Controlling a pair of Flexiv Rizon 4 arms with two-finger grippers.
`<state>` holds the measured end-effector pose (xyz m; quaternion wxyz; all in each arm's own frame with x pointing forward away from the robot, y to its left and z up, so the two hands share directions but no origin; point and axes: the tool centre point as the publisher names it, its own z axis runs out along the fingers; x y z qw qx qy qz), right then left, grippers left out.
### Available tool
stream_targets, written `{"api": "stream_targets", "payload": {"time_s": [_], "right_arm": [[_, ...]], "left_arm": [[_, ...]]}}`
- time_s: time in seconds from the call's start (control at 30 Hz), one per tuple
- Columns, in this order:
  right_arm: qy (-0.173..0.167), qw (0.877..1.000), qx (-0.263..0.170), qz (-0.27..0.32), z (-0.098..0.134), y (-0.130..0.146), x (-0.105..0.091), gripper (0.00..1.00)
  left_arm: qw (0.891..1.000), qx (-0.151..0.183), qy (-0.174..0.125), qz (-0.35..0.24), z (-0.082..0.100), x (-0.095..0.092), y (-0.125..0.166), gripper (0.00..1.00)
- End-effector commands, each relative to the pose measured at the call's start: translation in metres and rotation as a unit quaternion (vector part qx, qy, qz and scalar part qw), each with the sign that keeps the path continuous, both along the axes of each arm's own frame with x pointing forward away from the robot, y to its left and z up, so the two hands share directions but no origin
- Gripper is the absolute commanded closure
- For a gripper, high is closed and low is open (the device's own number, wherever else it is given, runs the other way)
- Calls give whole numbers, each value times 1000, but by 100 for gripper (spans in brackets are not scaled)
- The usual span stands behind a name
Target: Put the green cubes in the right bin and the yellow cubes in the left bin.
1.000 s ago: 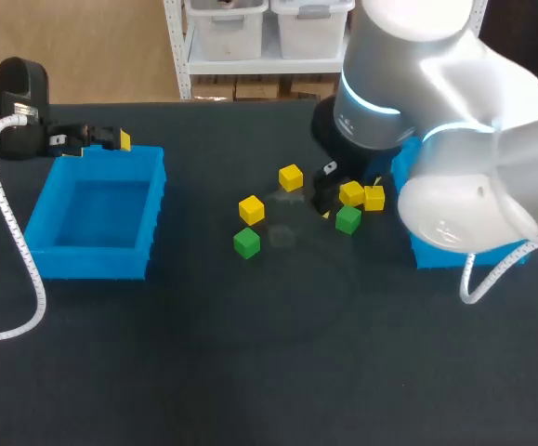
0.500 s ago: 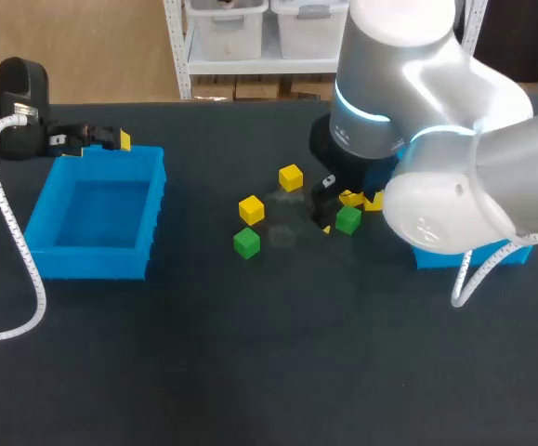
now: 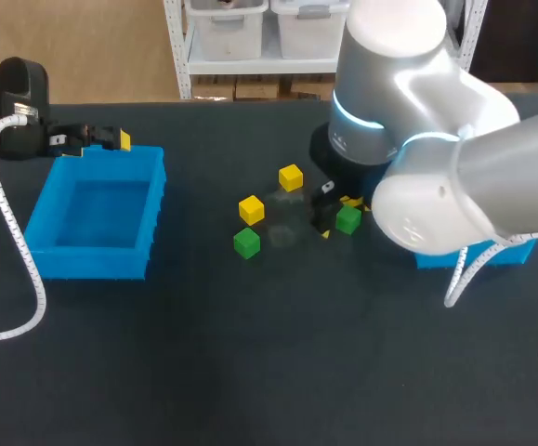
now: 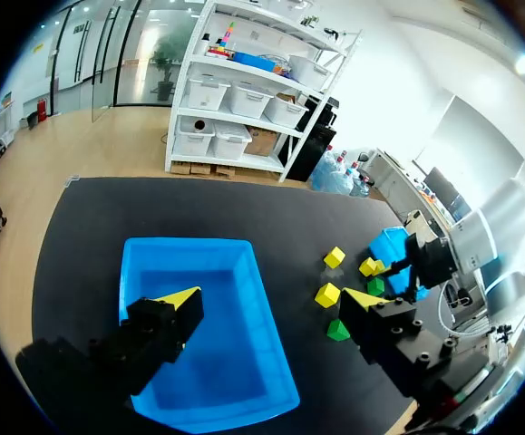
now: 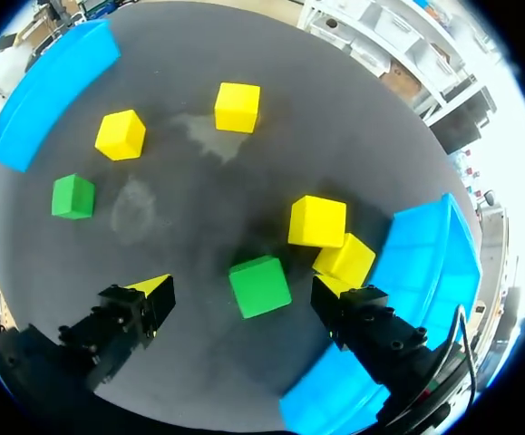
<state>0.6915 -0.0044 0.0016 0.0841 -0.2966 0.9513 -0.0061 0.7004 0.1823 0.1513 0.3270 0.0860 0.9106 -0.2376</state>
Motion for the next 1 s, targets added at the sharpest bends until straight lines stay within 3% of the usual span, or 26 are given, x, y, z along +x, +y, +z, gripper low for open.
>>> {"api": "stream_targets", "payload": {"time_s": [0.03, 0.57, 0.6, 0.63, 0.67, 0.87, 1.0], "right_arm": [[1, 1000, 0, -3, -3, -1, 6, 0], [7, 1000, -3, -2, -7, -2, 3, 0], [7, 1000, -3, -3, -7, -3, 3, 9], [8, 1000, -4, -3, -8, -4, 3, 47], [8, 1000, -5, -4, -8, -4, 3, 56], [9, 1000, -5, -6, -8, -6, 1, 88], [10, 1000, -4, -6, -7, -6, -1, 100]], "left_arm": [[1000, -4, -3, -3, -1, 0, 2, 0], [1000, -4, -3, -3, -1, 0, 2, 0], [1000, -4, -3, -3, -1, 0, 2, 0], [1000, -4, -3, -3, -1, 0, 2, 0], [1000, -4, -3, -3, -1, 0, 2, 0], [1000, -4, -3, -3, -1, 0, 2, 0], [1000, -4, -3, -3, -1, 0, 2, 0]]}}
